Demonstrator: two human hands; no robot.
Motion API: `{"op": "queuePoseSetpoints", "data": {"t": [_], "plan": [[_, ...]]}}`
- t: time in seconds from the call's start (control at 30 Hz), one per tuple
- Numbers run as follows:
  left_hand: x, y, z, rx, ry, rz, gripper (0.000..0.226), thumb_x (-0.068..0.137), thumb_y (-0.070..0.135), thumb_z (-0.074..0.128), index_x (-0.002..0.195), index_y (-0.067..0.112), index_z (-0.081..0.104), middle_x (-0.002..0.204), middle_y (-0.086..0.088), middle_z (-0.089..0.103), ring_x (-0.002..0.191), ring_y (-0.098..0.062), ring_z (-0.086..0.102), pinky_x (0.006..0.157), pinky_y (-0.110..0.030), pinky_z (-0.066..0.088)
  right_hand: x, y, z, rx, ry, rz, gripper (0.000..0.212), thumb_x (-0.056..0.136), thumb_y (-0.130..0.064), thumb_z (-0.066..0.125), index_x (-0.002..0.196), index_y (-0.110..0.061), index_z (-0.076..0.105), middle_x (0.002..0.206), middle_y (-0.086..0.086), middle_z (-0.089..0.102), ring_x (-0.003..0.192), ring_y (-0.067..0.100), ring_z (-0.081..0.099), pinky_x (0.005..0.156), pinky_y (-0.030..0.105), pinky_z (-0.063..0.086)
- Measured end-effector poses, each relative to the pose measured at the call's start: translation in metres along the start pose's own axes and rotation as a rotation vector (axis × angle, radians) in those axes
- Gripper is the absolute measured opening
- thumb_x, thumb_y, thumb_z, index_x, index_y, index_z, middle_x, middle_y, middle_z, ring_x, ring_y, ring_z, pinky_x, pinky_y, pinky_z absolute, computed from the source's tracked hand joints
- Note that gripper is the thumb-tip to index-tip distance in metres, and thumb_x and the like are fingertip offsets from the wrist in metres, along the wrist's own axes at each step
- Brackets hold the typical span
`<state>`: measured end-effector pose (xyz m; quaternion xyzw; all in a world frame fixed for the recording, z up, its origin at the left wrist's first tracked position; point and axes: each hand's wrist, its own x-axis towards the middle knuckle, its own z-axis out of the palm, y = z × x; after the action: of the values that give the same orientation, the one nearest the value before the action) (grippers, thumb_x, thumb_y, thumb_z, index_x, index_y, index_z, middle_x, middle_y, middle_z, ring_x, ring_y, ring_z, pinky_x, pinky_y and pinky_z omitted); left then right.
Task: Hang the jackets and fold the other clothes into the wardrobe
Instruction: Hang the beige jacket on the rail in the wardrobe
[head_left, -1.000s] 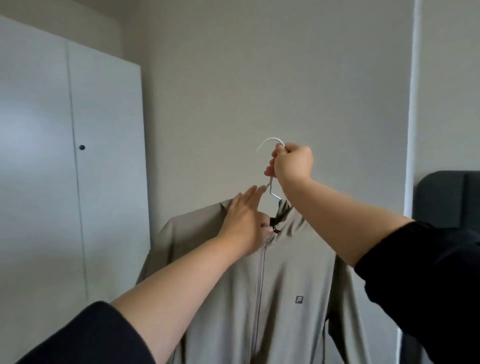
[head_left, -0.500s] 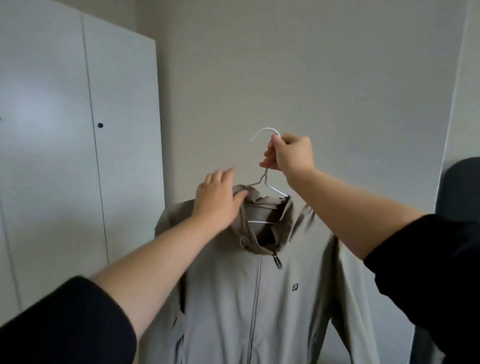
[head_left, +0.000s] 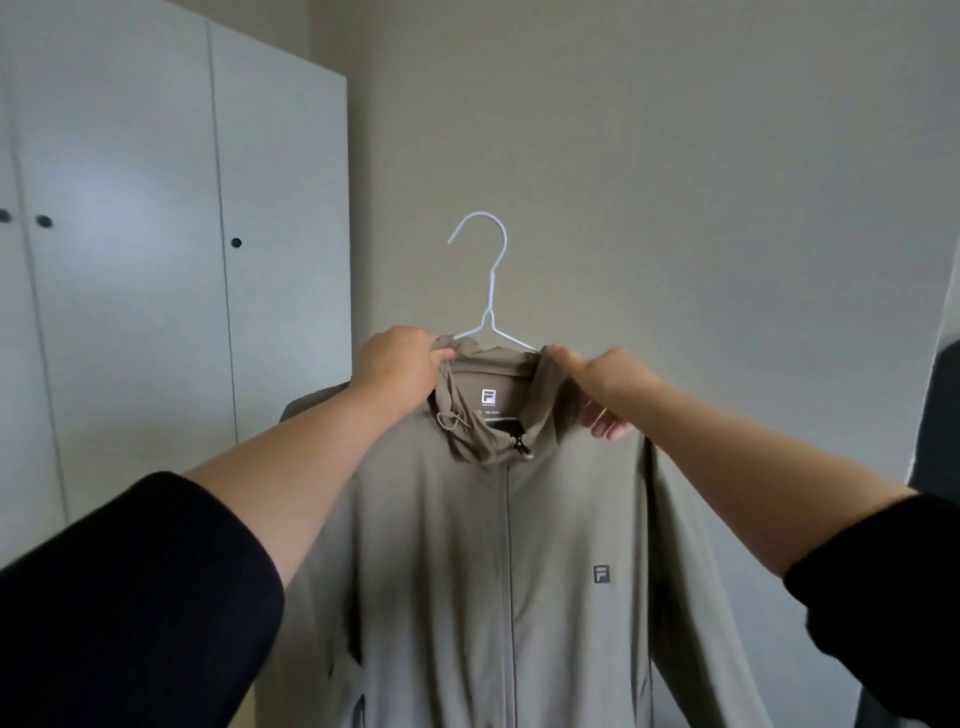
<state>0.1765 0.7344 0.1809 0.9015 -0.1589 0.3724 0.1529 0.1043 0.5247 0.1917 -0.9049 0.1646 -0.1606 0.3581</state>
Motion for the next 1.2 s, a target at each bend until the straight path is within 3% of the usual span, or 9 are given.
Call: {"op": "queuePoseSetpoints", "data": {"t": [0.07,0.3,0.43,0.53,0.67,0.73,0.87,1.03,1.2], "plan": [[-0.002,-0.001,-0.001,0.033,0.034,-0.002,0.037,0.098,0.040,0.045,0.084,0.008,0.059,0.096,-0.017,0.065,0.090,-0.035,0.059,0.062,-0.029,0.030,-0.004,-0.011,0.011,0.195,-0.080,-0.006,0.053,0.092,-0.049,0.054,0.079,0.002,0.061,0.065,0.015,0.066,0.053,0.027,0.061,0.046,0.029,0.051],[-0.007,-0.021,-0.009,0.102,0.109,-0.053,0.024,0.096,0.030,0.048,0.092,0.013,0.064,0.094,-0.013,0.066,0.088,-0.036,0.061,0.062,-0.029,0.033,-0.023,-0.083,0.037,-0.114,0.416,-0.734,0.016,0.081,-0.018,0.054,0.075,-0.008,0.066,0.078,0.009,0.062,0.074,0.033,0.057,0.059,0.029,0.041],[-0.009,-0.041,-0.017,0.046,0.151,-0.104,0.036,0.097,0.042,0.046,0.079,0.013,0.056,0.089,-0.015,0.066,0.084,-0.037,0.059,0.060,-0.030,0.032,-0.020,-0.063,0.042,-0.425,0.062,-0.469,0.009,0.080,-0.016,0.054,0.077,-0.012,0.062,0.061,0.002,0.057,0.059,0.025,0.058,0.053,0.023,0.044],[-0.011,-0.052,-0.020,-0.002,0.166,-0.117,0.036,0.096,0.043,0.047,0.076,0.013,0.052,0.085,-0.015,0.065,0.078,-0.035,0.056,0.058,-0.031,0.029,-0.014,-0.036,0.035,-0.299,-0.215,-0.234,0.048,0.089,-0.046,0.059,0.062,-0.005,0.056,0.046,0.007,0.058,0.038,0.020,0.053,0.045,0.023,0.045],[-0.007,-0.057,-0.021,-0.094,0.165,-0.119,0.037,0.095,0.043,0.050,0.072,0.014,0.048,0.082,-0.015,0.063,0.077,-0.034,0.054,0.058,-0.032,0.030,-0.002,-0.028,0.016,0.000,0.461,-0.499,0.046,0.091,-0.052,0.050,0.066,-0.013,0.055,0.067,0.006,0.058,0.076,0.030,0.058,0.064,0.031,0.039],[-0.004,-0.051,-0.020,-0.159,0.135,-0.119,0.038,0.095,0.042,0.051,0.069,0.014,0.046,0.079,-0.013,0.061,0.077,-0.033,0.053,0.060,-0.033,0.034,-0.001,-0.033,0.008,-0.011,0.330,-0.568,0.037,0.093,-0.048,0.050,0.082,-0.014,0.060,0.083,0.004,0.059,0.085,0.024,0.054,0.073,0.031,0.042],[-0.004,-0.041,-0.012,-0.297,0.047,-0.096,0.042,0.093,0.031,0.058,0.059,0.014,0.040,0.064,-0.004,0.047,0.073,-0.029,0.046,0.060,-0.033,0.029,-0.003,-0.032,0.016,-0.273,0.011,-0.543,0.044,0.091,-0.036,0.061,0.056,-0.011,0.049,0.056,0.003,0.046,0.063,0.020,0.046,0.054,0.029,0.031],[-0.009,-0.051,-0.008,-0.433,0.013,-0.116,0.028,0.088,0.025,0.064,0.064,0.015,0.053,0.064,-0.002,0.049,0.071,-0.024,0.046,0.060,-0.031,0.030,0.000,-0.017,0.032,-0.107,0.231,-0.552,0.043,0.089,-0.024,0.064,0.053,-0.013,0.043,0.055,0.003,0.046,0.063,0.027,0.045,0.052,0.031,0.028],[-0.019,-0.077,-0.021,-0.171,-0.025,-0.014,0.027,0.086,0.031,0.068,0.073,0.017,0.049,0.067,-0.001,0.049,0.078,-0.030,0.054,0.061,-0.031,0.030,0.004,-0.008,0.041,-0.039,0.447,-0.574,0.031,0.088,-0.020,0.063,0.061,-0.010,0.050,0.064,0.009,0.056,0.071,0.035,0.052,0.056,0.033,0.031]]}}
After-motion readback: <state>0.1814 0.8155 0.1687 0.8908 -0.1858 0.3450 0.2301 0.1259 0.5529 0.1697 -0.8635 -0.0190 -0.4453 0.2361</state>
